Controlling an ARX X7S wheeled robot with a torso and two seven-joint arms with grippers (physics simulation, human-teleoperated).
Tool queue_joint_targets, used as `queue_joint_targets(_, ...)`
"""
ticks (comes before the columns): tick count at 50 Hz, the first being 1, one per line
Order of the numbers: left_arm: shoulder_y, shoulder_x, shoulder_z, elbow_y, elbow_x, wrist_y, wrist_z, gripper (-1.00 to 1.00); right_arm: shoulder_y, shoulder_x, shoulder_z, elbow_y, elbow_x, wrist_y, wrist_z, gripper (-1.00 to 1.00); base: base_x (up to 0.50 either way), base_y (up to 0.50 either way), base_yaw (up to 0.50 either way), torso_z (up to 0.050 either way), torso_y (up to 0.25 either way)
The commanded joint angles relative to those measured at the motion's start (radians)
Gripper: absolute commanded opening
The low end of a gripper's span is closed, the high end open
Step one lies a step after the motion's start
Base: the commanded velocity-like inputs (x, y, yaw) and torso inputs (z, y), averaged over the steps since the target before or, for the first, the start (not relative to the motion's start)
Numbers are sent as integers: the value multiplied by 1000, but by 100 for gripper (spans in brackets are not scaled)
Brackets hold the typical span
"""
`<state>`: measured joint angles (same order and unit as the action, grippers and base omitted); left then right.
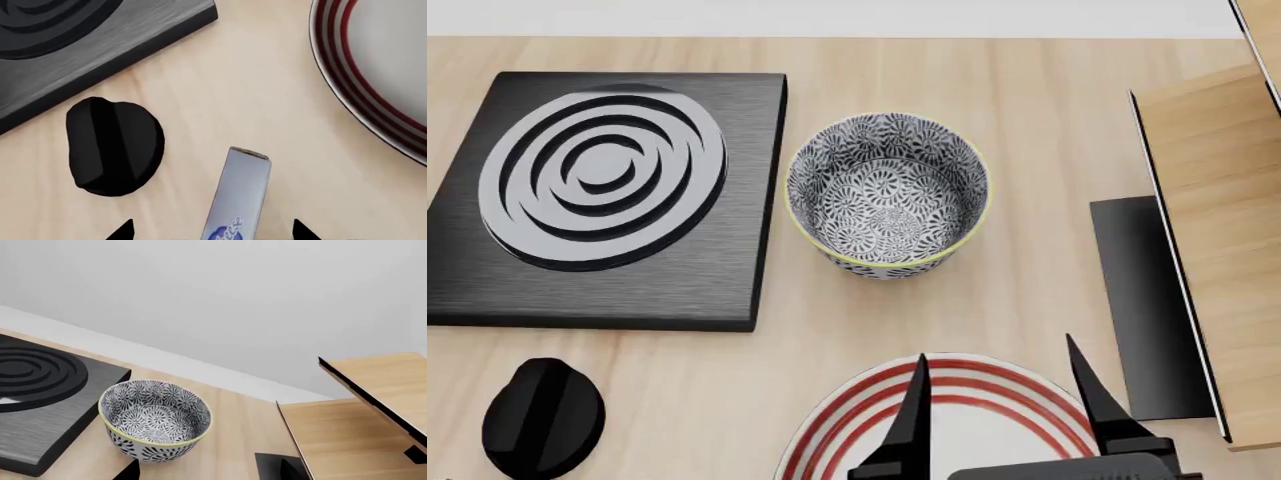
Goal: Pick up the cream cheese and put it in the bowl.
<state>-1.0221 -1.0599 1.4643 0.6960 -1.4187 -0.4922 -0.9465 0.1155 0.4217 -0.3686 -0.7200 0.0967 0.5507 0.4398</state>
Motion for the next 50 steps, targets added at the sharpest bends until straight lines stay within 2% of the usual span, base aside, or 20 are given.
queue_joint_targets(1,7,21,6,-42,-1,-5,24,100,1,1,-2,9,0,-7,2,100,0,0,0,0,0)
queue_joint_targets(27,52,33,5,-134,-2,46,104,100,15,6,-7,-24,8,27,3,100,0,0,0,0,0)
queue_joint_targets(41,55,22,9,-116,7,37,85,100,18,6,-12,-40,7,40,8,100,0,0,0,0,0)
queue_joint_targets(42,58,22,11,-110,9,38,85,-100,14,7,-10,-38,8,34,9,100,0,0,0,0,0)
queue_joint_targets(50,43,10,3,-72,5,30,68,-100,13,8,-11,-39,7,33,12,100,1,0,0,0,0)
